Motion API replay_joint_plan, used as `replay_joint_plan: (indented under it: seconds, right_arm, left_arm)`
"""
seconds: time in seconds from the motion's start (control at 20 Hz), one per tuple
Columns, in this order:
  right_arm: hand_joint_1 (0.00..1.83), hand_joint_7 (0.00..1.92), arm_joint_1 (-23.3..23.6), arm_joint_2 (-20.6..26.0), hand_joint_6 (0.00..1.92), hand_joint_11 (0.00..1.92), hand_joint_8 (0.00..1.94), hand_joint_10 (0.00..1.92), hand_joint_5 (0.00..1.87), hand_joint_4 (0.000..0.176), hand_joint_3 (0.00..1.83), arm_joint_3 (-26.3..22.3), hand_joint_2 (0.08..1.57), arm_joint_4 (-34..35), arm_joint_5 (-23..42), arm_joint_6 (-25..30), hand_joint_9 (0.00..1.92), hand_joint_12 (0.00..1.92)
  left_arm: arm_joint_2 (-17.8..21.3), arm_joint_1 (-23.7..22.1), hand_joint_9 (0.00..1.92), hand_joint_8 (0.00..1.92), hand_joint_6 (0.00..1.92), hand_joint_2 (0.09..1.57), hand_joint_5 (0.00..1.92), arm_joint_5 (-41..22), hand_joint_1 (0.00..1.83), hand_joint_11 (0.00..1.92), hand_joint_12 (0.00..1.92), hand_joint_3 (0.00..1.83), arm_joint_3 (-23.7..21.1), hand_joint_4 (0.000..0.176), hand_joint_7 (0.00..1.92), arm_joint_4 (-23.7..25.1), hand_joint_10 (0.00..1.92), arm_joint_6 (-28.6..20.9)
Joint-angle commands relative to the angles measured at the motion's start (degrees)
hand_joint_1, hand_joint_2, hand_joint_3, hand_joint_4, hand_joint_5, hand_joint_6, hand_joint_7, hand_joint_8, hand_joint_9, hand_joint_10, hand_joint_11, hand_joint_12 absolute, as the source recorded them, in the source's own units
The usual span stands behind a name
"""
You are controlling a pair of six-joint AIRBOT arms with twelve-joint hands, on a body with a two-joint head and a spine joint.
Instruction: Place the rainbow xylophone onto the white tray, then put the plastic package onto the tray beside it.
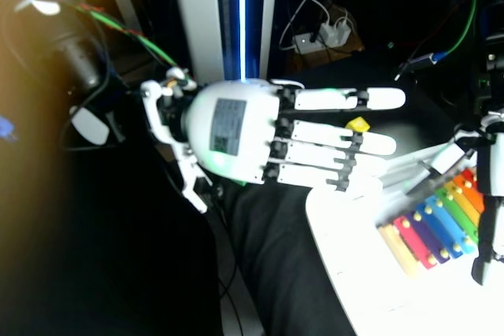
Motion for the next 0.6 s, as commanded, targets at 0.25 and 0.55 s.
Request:
replay_joint_plan:
  seconds: [0.25, 0.55]
  right_arm:
    - [0.93, 0.26, 0.98, 1.05, 0.00, 0.24, 0.01, 0.00, 0.09, 0.176, 0.01, -0.33, 0.73, 2.18, 6.42, 1.38, 0.24, 0.01]
    - [0.93, 0.20, 0.98, 2.86, 0.00, 0.22, 0.00, 0.00, 0.05, 0.176, 0.01, -1.85, 0.76, 1.60, 6.34, 1.39, 0.20, 0.00]
  left_arm:
    - [5.55, -3.58, 0.07, 0.00, 0.00, 0.76, 0.00, -5.60, 0.92, 0.02, 0.22, 0.01, -5.59, 0.137, 0.07, 3.43, 0.00, -0.47]
    - [15.61, -9.60, 0.05, 0.00, 0.00, 0.73, 0.00, -3.18, 0.93, 0.02, 0.13, 0.00, -15.14, 0.124, 0.06, 19.70, 0.00, -3.96]
